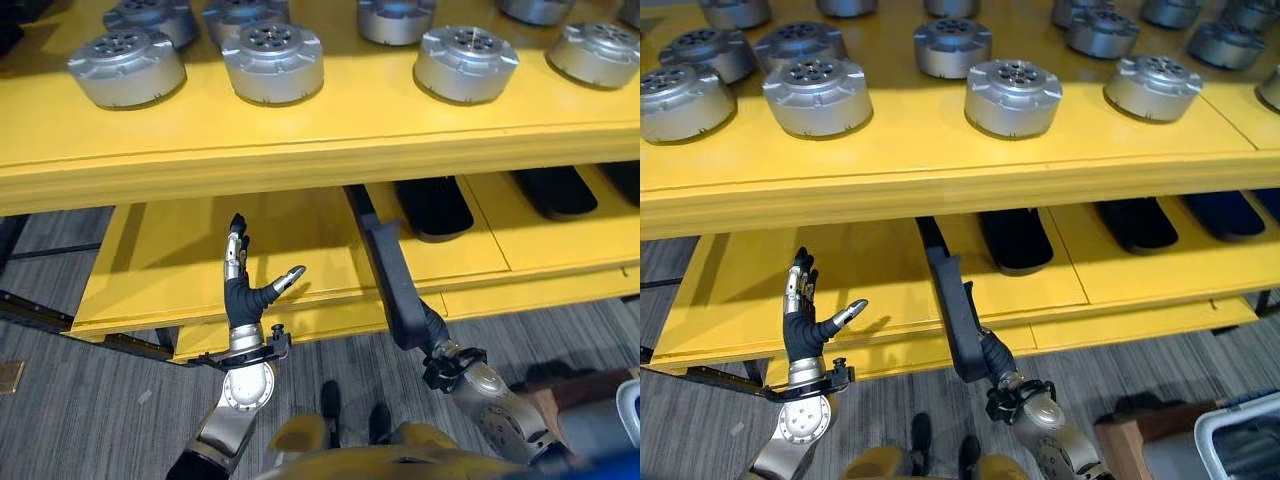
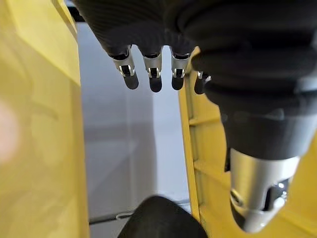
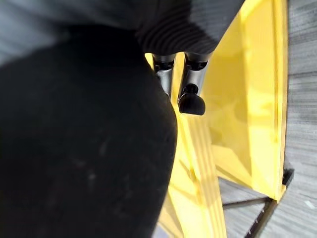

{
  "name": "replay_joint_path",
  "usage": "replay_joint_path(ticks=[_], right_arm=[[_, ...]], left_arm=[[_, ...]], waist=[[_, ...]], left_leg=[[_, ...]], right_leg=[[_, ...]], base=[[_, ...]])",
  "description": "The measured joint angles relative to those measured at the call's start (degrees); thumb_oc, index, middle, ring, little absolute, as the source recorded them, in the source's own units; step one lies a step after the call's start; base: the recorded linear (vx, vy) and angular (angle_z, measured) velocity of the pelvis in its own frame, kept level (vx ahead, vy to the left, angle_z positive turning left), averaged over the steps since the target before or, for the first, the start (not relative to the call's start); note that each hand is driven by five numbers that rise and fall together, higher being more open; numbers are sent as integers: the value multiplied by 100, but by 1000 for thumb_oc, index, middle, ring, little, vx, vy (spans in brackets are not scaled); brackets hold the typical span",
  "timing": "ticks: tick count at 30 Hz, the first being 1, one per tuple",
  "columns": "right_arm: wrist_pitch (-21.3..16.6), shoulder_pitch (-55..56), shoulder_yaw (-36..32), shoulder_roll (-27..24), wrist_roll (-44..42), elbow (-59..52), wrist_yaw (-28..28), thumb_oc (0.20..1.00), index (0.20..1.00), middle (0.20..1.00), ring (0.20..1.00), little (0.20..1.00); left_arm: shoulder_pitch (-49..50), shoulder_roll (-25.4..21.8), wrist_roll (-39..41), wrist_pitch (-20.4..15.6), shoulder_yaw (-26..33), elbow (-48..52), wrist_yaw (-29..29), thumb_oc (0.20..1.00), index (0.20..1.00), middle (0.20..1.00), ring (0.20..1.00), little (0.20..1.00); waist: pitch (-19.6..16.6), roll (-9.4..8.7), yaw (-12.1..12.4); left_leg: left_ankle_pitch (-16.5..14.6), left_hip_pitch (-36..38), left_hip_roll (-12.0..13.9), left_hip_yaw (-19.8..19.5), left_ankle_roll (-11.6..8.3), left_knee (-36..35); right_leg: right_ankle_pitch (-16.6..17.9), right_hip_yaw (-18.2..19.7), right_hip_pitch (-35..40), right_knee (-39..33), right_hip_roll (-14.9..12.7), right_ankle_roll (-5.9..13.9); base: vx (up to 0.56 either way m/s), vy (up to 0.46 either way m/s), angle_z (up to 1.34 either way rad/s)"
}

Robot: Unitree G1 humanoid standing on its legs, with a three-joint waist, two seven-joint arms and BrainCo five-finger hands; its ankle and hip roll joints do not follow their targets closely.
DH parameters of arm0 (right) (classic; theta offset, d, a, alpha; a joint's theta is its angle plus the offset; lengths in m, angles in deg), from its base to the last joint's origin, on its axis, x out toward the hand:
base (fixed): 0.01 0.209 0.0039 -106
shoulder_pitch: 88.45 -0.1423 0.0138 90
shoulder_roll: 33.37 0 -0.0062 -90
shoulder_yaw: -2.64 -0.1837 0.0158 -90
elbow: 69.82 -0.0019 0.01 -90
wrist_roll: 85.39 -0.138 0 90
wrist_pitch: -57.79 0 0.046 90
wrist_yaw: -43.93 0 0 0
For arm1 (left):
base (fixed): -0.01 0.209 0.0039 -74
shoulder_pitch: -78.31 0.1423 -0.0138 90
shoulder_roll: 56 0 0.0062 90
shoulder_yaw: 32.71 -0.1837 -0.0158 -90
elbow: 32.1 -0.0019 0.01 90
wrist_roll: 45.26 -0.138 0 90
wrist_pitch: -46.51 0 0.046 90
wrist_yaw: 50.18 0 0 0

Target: Move parts from the plastic box to the shelf.

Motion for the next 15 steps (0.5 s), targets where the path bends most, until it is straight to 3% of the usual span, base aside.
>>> replay_joint_path(ticks=[9,12,15], right_arm=[[-198,-370,601,18,1,31,111,200,200,200,200,200],[-259,-524,762,94,1,157,109,200,200,200,200,200],[-325,-715,811,202,-3,442,102,200,200,200,200,200]], left_arm=[[-34,-280,-1,32,-169,-2,116,1000,1000,1000,1000,1000],[-39,-303,2,8,-168,-9,268,1000,1000,1000,1000,1000],[-75,-417,2,-88,-166,-10,220,1000,1000,1000,1000,1000]], waist=[[-93,-27,88],[-69,-10,140],[9,20,254]], left_leg=[[-113,-170,-6,-50,-143,88],[-119,-294,-19,-132,-151,207],[-216,-398,-50,-143,-286,467]], right_leg=[[-115,-114,-76,-40,-6,23],[-184,-204,-176,98,-30,-7],[-384,-329,-290,440,-122,-63]], base=[[66,-106,5],[37,-123,17],[32,-99,12]])
